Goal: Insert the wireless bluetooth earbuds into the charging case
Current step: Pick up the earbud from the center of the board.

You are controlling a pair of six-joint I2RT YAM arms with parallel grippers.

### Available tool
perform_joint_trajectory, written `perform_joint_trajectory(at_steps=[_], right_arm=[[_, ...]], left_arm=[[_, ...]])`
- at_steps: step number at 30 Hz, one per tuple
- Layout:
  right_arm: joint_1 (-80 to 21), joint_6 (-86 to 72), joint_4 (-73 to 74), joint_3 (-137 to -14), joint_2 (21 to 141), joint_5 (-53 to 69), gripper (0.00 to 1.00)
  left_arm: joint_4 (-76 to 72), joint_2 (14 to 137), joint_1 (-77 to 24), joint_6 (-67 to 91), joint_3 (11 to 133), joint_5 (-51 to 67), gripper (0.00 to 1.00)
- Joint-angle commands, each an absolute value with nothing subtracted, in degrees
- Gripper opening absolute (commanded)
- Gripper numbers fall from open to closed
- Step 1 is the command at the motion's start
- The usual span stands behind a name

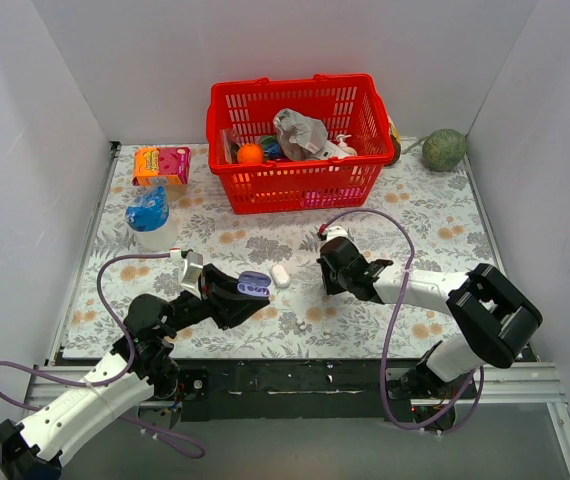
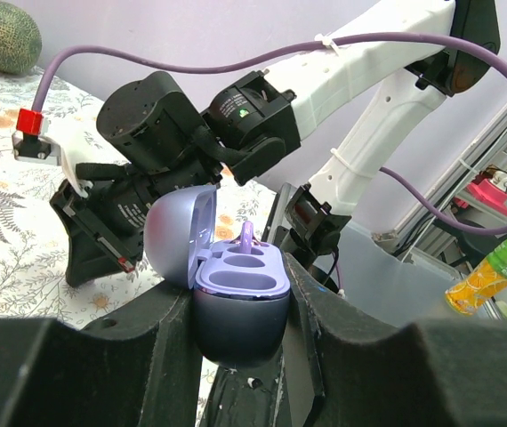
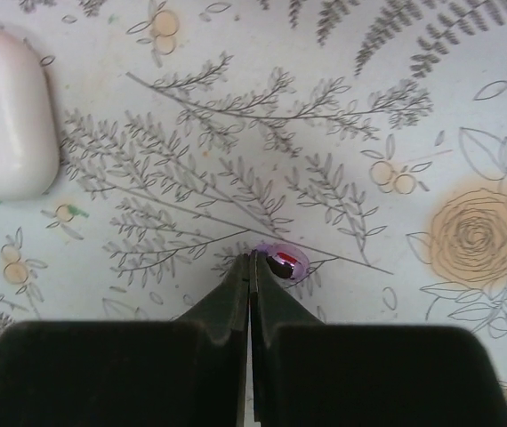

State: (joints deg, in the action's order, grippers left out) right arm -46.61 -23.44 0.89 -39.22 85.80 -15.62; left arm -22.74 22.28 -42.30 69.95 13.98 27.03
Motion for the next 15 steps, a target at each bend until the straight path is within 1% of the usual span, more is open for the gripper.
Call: perform_joint_trajectory(at_steps=[1,10,13,14,15], right_arm=[[-47.8,-22.8,1.2,-39.5,82.6,-10.4,0.01],[-47.8,-22.9,2.1,-41.8,78.3,-4.5,0.01],[-47.5,-22.9,1.7,-42.1,76.4,-0.8,0.01],[-47.3,-22.9,1.3,-42.1,75.8,3.3,0.01],[-46.9,-23.1,0.5,-41.8,75.1,4.7,0.01]], left_arm=[[-24.1,21.7,-42.1,70.0,14.2,27.2,0.00],[-23.2,20.7,-42.1,69.8,14.1,26.4,0.00],[-22.7,19.8,-42.1,69.6,14.0,25.5,0.00],[-22.2,19.3,-42.1,69.5,14.0,25.1,0.00],[-21.8,19.2,-42.1,69.4,13.9,24.6,0.00]])
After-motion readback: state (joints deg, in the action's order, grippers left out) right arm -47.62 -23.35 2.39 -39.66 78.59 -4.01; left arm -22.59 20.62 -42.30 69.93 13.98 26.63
